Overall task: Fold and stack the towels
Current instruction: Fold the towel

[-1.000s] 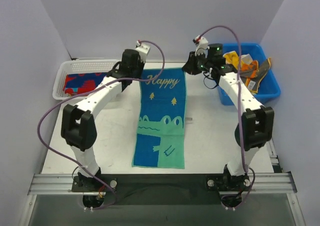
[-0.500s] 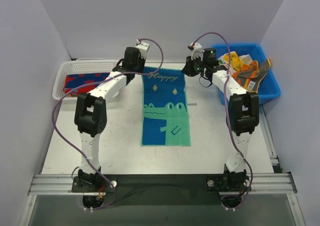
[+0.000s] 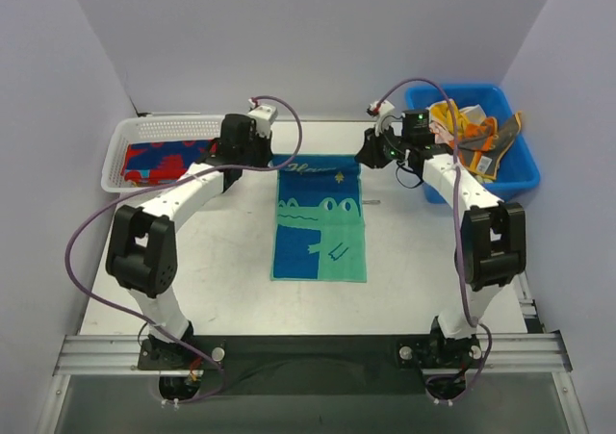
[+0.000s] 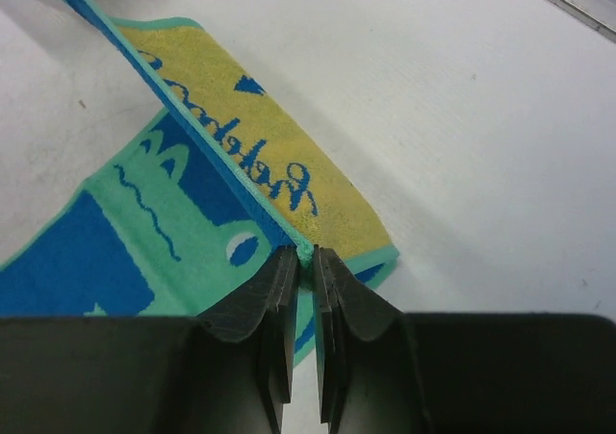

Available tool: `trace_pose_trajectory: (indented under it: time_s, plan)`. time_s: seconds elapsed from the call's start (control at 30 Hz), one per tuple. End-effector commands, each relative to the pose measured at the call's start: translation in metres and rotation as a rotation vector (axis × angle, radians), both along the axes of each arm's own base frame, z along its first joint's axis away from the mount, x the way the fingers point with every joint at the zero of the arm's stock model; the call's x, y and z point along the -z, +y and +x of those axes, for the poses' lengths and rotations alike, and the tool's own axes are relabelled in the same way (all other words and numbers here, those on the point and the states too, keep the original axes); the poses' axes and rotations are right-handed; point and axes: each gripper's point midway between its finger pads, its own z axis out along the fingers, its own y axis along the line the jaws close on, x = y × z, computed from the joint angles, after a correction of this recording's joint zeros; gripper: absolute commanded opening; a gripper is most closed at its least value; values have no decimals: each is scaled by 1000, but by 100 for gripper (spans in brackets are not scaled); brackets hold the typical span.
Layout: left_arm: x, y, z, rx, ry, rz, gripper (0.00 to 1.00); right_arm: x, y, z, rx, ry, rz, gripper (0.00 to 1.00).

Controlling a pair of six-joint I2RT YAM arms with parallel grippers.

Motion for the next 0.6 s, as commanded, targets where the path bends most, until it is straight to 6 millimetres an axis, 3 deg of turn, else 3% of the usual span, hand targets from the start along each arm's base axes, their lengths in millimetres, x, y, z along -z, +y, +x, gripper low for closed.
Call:
trace_pose_trajectory:
  time_s: [0.0,0.07,0.1,0.17,0.37,0.4,0.43,0.57]
  plan:
    - [-27,-4,-23,30,-5,-80,0,-26,-3,-24,-36,-62,-20,12]
    - [-12,-2,-41,30,51,-76,0,-16,-4,-48,-47,-7,-35,12]
    - [-19,-3,-49,29,47,-91,0,-12,-5,-55,-44,2,-49,12]
    - [-15,-5,-64,33,74,-95,0,-2,-5,-76,-51,37,-78,12]
    - [14,3,-117,4,203,-90,0,25,-4,-129,-51,109,-177,12]
    - [13,2,-124,4,211,-106,0,29,-5,-136,-51,119,-192,12]
    - [25,5,-135,2,245,-95,0,27,-5,-142,-56,112,-199,12]
    - [45,5,-160,-2,309,-79,0,39,-6,-166,-59,184,-203,13]
